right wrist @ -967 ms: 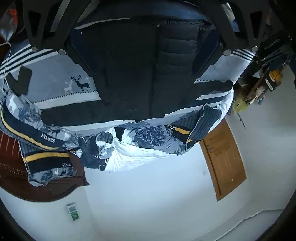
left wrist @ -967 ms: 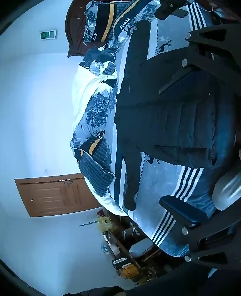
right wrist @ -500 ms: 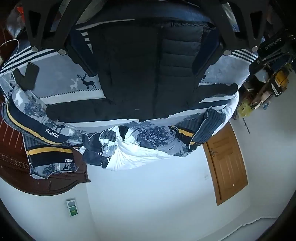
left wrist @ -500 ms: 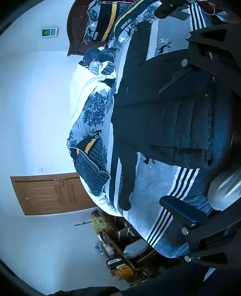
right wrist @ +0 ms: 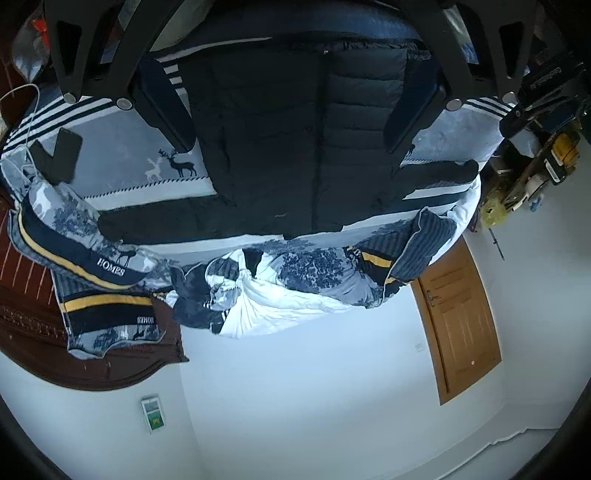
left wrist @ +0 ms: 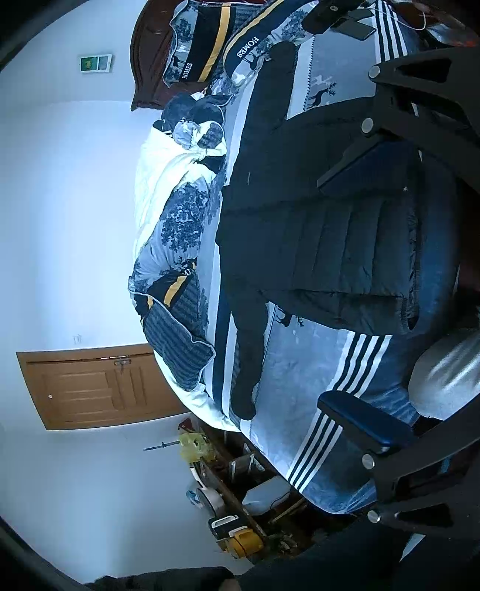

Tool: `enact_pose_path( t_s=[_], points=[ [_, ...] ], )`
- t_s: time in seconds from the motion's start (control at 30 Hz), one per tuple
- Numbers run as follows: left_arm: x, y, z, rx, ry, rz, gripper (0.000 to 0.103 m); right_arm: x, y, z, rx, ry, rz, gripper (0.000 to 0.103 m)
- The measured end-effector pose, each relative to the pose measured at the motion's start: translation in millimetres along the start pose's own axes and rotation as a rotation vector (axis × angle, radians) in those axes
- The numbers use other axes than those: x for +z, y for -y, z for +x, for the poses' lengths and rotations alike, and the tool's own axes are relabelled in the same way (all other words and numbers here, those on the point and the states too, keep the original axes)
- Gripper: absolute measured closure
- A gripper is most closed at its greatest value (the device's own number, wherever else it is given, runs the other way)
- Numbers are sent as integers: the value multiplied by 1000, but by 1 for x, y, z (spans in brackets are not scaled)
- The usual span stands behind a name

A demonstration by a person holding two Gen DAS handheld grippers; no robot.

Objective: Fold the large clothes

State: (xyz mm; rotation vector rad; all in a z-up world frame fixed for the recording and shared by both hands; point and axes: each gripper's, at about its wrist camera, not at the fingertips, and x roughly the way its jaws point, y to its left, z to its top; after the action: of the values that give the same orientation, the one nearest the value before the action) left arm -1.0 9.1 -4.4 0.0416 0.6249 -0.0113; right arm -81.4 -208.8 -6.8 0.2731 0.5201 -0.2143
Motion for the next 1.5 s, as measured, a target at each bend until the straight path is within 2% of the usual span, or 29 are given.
enact_pose_path(
  t_s=[0.63,0.87,1.5],
  points=[
    [-3,9,9,-1,-20,29,0,-6,11,10,0,-23,40,0],
    [-2,15,15,3,-33,44,0,-5,12,15,-57,-10,37,0],
    [-2,24,36,23,-71,63,0,-5,14,42,-46,-47,35,0]
  ],
)
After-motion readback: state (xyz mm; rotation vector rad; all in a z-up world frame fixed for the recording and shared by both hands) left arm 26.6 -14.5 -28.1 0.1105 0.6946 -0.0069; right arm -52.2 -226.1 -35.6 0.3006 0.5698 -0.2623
